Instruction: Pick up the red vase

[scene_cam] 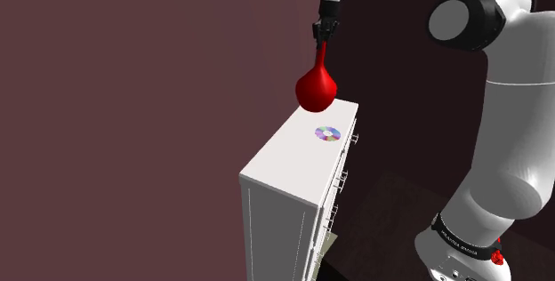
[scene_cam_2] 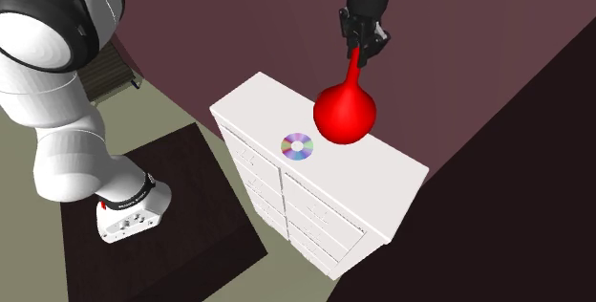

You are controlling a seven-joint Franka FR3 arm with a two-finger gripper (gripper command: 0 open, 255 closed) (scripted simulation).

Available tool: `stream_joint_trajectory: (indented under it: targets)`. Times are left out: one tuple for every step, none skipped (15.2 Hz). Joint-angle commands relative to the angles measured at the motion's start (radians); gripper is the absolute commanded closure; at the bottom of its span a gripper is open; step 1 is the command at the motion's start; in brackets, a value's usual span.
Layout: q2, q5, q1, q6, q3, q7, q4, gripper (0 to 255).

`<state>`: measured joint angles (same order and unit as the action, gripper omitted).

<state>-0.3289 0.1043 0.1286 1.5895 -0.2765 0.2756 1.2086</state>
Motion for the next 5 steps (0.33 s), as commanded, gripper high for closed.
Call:
stream_joint_trajectory:
  targets:
    - [-0.016,0.005,0.007,-0.039,-0.001,0.002,-0.056,255]
    - [-0.024,0.007,0.01,-0.057,-0.001,0.003,-0.082,255]
    - [-0.033,0.01,0.014,-0.075,-0.001,0.003,-0.109,255]
    - [-0.034,0.01,0.014,-0.078,-0.001,0.003,-0.113,255]
    - [-0.034,0.01,0.014,-0.078,-0.001,0.003,-0.112,255]
